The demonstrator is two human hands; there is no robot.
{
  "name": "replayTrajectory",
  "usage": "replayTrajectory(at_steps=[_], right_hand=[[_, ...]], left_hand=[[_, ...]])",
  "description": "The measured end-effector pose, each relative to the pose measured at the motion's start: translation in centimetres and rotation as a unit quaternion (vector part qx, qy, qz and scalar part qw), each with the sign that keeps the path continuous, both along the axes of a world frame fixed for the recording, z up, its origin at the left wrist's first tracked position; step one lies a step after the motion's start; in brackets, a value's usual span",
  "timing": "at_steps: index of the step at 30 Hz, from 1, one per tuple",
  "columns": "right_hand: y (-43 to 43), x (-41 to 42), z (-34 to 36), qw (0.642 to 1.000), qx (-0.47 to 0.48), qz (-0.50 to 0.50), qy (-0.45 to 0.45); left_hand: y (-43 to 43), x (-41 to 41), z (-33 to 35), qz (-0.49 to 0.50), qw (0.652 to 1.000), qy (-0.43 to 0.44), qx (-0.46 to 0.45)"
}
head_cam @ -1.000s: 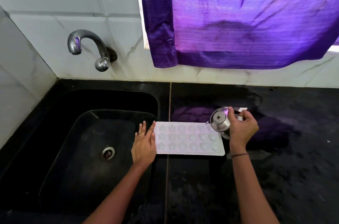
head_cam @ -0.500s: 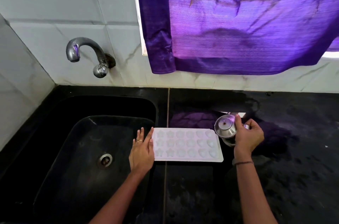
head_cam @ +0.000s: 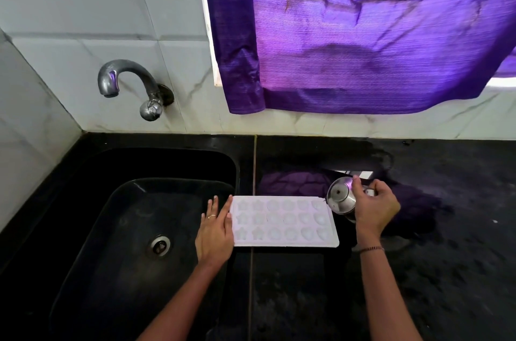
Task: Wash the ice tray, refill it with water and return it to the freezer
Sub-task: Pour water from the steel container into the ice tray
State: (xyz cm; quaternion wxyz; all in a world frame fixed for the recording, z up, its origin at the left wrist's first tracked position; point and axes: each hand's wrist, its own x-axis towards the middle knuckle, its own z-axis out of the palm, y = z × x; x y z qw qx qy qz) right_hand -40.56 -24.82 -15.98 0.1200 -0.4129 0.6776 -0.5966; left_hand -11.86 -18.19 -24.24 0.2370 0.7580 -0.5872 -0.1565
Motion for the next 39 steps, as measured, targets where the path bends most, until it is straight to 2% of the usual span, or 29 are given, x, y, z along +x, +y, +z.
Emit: replayTrajectory(at_steps=[15, 18, 22, 27, 39], right_hand=[[0.0, -0.1, -0.6, 1.0, 0.011, -0.003, 0.021], [0.2, -0.1, -0.3, 1.0, 0.015, -0.016, -0.011], [0.3, -0.3, 0.4, 0.993, 0.043, -0.05, -0.096], [0.2, -1.4, 0.5, 0.985, 0.034, -0.042, -0.162], [1.6, -2.4, 1.1, 0.994, 0.011, 0.001, -0.11]], left_hand=[[0.1, -0.1, 0.2, 0.0, 1.0, 0.001, -0.001], [0.0, 0.0, 0.1, -0.002, 1.0, 0.001, 0.001], [0.0, -0.1, 0.1, -0.001, 1.0, -0.003, 0.004], [0.1, -0.2, 0.4, 0.001, 1.0, 0.004, -0.001], [0.3, -0.4, 0.9, 0.005, 1.0, 0.013, 0.001]])
